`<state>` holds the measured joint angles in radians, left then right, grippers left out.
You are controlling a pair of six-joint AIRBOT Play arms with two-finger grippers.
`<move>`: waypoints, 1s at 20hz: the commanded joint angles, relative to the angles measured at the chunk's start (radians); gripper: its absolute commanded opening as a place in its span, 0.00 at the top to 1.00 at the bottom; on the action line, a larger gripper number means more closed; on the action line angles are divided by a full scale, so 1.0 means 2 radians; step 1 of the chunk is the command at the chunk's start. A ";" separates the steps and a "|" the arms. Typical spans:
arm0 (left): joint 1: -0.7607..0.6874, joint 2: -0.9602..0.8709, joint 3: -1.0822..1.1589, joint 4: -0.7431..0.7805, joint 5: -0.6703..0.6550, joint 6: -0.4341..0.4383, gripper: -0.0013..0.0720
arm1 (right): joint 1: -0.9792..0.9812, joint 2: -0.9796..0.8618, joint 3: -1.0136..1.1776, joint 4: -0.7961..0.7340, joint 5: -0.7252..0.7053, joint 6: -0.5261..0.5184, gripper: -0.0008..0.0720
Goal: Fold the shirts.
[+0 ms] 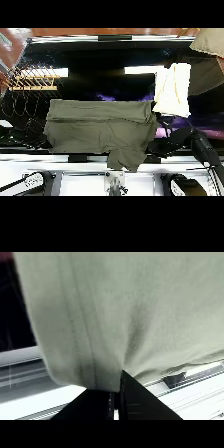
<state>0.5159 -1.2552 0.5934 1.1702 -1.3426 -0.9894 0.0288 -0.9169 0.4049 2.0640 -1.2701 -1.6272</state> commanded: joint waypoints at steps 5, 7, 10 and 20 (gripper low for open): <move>0.001 0.000 0.003 -0.002 0.003 0.001 0.93 | 0.100 -0.013 -0.025 0.028 0.086 0.061 0.30; 0.001 0.000 0.003 -0.002 0.003 0.001 0.93 | 0.118 -0.033 -0.025 0.024 0.087 0.063 0.30; 0.001 0.000 0.003 -0.002 0.004 0.001 0.93 | 0.127 -0.055 -0.025 0.026 0.085 0.059 0.30; 0.001 0.003 0.053 -0.031 -0.005 0.005 0.93 | 0.127 -0.054 0.059 -0.039 0.058 0.058 0.91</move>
<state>0.5163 -1.2530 0.6456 1.1534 -1.3407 -0.9871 0.2813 -1.0256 0.4343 2.0438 -1.1202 -1.5112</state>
